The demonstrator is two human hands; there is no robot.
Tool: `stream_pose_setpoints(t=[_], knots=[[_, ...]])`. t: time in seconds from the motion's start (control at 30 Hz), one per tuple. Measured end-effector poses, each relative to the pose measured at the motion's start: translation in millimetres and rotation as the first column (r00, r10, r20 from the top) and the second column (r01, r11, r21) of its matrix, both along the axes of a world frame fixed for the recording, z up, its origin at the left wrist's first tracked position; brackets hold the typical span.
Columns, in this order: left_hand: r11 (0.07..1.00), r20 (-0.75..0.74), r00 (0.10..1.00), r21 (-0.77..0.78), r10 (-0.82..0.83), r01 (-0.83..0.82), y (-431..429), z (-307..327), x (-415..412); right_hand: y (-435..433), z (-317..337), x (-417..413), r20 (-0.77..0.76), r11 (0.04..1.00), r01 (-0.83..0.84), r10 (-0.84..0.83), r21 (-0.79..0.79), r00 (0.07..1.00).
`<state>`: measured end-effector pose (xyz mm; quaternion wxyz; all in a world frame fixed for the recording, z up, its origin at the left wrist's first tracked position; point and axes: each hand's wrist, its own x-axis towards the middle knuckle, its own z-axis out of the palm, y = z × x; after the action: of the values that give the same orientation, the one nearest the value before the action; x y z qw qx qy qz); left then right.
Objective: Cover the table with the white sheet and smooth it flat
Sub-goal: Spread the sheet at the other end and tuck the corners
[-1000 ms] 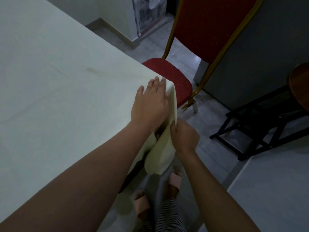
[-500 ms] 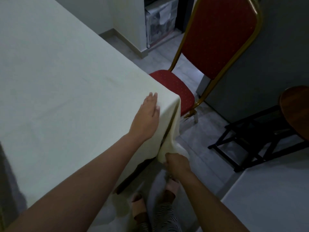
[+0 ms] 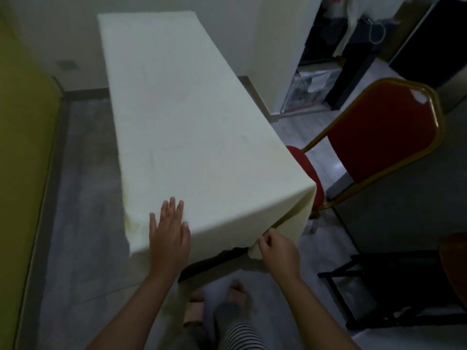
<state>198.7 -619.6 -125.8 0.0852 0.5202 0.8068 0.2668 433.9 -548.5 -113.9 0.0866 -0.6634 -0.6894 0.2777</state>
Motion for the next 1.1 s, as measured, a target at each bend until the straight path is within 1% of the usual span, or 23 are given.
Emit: stream_pose_setpoints(t=[0.07, 0.13, 0.2, 0.23, 0.27, 0.3, 0.37, 0.4, 0.43, 0.57, 0.63, 0.73, 0.8, 0.87, 0.93, 0.97, 1.1], knots=[[0.988, 0.071, 0.988, 0.055, 0.137, -0.141, -20, -7, -1, 0, 11, -23, -0.038, 0.995, -0.085, 0.087, 0.061, 0.995], [0.968, 0.098, 0.974, 0.126, 0.204, -0.216, -37, -12, -1, 1, 20, -49, -0.049, 0.965, -0.189, 0.200, 0.180, 0.978], [0.942, 0.138, 0.955, 0.176, 0.263, -0.285, -46, -15, 0, 3, 28, -73, -0.057, 0.910, -0.290, 0.320, 0.296, 0.946], [0.919, 0.197, 0.928, 0.178, 0.317, -0.352, -50, -15, 1, 3, 30, -84, -0.043, 0.865, -0.352, 0.392, 0.358, 0.919], [0.883, 0.275, 0.881, 0.165, 0.386, -0.439, -54, -16, 4, 2, 31, -93, -0.011, 0.811, -0.414, 0.459, 0.412, 0.888], [0.828, 0.368, 0.802, 0.133, 0.469, -0.545, -59, -18, 7, 2, 29, -101, 0.025, 0.763, -0.469, 0.513, 0.445, 0.858], [0.678, 0.553, 0.573, 0.020, 0.605, -0.735, -72, -23, 10, 1, 24, -113, 0.087, 0.696, -0.561, 0.590, 0.448, 0.803], [0.625, 0.595, 0.492, -0.022, 0.635, -0.780, -80, -30, 11, 1, 21, -117, 0.116, 0.667, -0.601, 0.622, 0.441, 0.775], [0.602, 0.601, 0.456, -0.052, 0.656, -0.797, -86, -36, 12, 1, 17, -119, 0.134, 0.644, -0.634, 0.649, 0.428, 0.749], [0.598, 0.593, 0.435, -0.100, 0.677, -0.796, -92, -49, 18, 1, 10, -115, 0.152, 0.607, -0.704, 0.708, 0.368, 0.690], [0.610, 0.589, 0.453, -0.087, 0.669, -0.787, -87, -46, 13, -2, 10, -111, 0.153, 0.602, -0.714, 0.716, 0.359, 0.681], [0.700, 0.512, 0.586, -0.043, 0.628, -0.713, -77, -39, -1, -4, 14, -108, 0.150, 0.601, -0.729, 0.729, 0.328, 0.668], [0.740, 0.501, 0.616, -0.075, 0.608, -0.669, -78, -33, -9, -4, 18, -108, 0.145, 0.605, -0.735, 0.734, 0.307, 0.664], [0.754, 0.423, 0.660, -0.092, 0.621, -0.650, -87, -33, -11, -4, 21, -110, 0.137, 0.615, -0.733, 0.731, 0.291, 0.668], [0.744, 0.282, 0.698, -0.096, 0.658, -0.662, -101, -34, -12, -6, 22, -112, 0.132, 0.624, -0.721, 0.722, 0.299, 0.680], [0.724, 0.234, 0.693, -0.091, 0.682, -0.683, -107, -33, -12, -8, 23, -113, 0.135, 0.625, -0.718, 0.718, 0.307, 0.683], [0.679, 0.138, 0.667, -0.071, 0.732, -0.730, -118, -35, -18, -14, 27, -116, 0.155, 0.601, -0.737, 0.733, 0.308, 0.663]])
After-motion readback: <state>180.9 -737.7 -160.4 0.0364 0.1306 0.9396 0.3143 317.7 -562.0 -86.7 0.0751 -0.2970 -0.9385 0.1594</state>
